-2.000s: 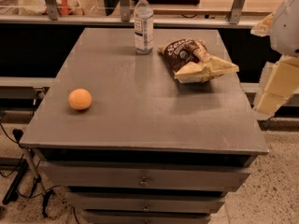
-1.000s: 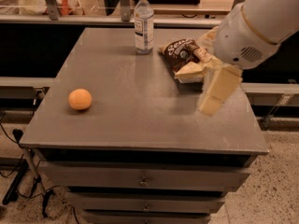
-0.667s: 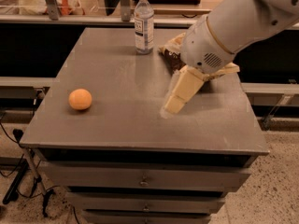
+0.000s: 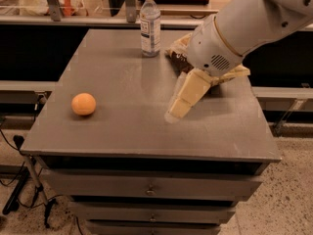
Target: Pick orange
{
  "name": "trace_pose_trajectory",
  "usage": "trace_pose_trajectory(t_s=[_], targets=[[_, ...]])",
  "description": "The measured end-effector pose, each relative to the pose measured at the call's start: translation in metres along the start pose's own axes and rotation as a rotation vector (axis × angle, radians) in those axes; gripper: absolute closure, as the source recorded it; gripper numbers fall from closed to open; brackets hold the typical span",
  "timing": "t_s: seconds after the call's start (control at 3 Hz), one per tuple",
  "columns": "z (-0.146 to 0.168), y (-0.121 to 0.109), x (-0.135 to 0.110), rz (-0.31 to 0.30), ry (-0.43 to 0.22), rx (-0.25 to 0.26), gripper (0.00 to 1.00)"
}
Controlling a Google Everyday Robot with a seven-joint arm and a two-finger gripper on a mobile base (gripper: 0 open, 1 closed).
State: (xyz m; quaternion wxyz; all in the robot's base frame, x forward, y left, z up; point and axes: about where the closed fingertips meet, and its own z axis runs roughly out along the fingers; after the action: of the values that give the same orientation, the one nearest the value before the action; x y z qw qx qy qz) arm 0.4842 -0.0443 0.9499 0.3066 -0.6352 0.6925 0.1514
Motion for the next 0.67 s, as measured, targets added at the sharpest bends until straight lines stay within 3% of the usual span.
trace_pose_trajectory(t_s=[0.33,0.67], targets=[[0.018,-0.005,0.002,0.022,-0.004,0.000,0.00],[0.056,-0.012,-0.002,0.032,-0.035,-0.040,0.00]])
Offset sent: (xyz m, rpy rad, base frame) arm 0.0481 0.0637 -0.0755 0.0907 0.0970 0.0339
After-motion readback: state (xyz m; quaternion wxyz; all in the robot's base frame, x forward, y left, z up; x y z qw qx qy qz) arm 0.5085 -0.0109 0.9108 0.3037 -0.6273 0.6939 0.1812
